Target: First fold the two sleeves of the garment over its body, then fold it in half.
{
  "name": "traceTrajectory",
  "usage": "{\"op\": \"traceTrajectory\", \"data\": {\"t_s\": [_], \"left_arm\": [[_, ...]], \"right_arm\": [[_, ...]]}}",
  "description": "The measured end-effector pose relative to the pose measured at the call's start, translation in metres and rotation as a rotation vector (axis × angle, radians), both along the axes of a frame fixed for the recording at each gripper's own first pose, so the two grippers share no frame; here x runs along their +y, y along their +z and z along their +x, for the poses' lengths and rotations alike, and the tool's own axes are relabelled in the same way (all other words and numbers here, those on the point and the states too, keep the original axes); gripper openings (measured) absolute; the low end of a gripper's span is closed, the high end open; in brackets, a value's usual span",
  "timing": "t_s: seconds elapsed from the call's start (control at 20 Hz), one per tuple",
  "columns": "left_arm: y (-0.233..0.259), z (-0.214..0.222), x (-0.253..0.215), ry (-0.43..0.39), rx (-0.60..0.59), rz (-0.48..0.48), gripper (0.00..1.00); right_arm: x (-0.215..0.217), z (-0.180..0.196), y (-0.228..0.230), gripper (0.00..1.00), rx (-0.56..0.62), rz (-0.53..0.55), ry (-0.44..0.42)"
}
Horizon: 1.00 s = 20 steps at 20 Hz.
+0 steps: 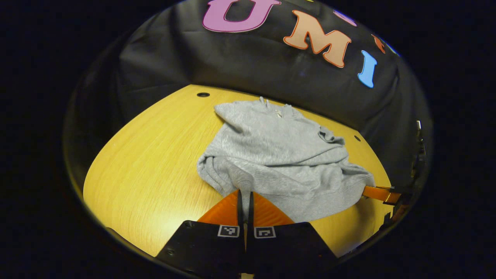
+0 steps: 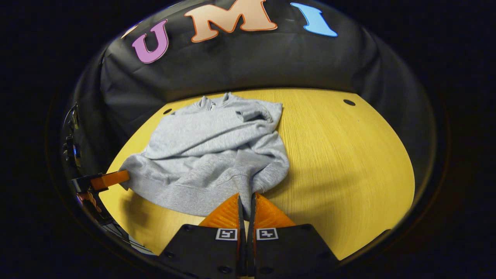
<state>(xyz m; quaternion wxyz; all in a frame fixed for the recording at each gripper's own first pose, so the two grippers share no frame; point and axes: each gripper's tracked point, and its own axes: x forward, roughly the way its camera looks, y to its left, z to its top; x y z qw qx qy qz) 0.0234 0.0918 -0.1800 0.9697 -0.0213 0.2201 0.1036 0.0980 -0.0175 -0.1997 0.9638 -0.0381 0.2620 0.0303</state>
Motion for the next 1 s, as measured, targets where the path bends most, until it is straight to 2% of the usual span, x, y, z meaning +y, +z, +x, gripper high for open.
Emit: {"op": "traceTrajectory", "data": {"t_s": [0.3,0.55,0.8,1.0], "left_arm": [[0.037,0.044,0.004,-0.005,-0.08,-0.014,0.0],[0.067,0.084,0.008,-0.016,-0.118,-0.008,0.0],[0.054,0.123,0.021,-0.01,-0.024,-0.015,0.0],[0.031,0.14,0.032,-0.011,0.082,0.041,0.0]], "right_arm": [[0.016,0.049,0.034,0.04,-0.069,0.022,0.008],[0.019,0.088,0.048,0.03,-0.061,0.041,-0.007],[0.019,0.116,0.037,0.03,0.057,0.042,-0.008],[0.021,0.127,0.029,0.04,0.112,0.002,0.008]]}}
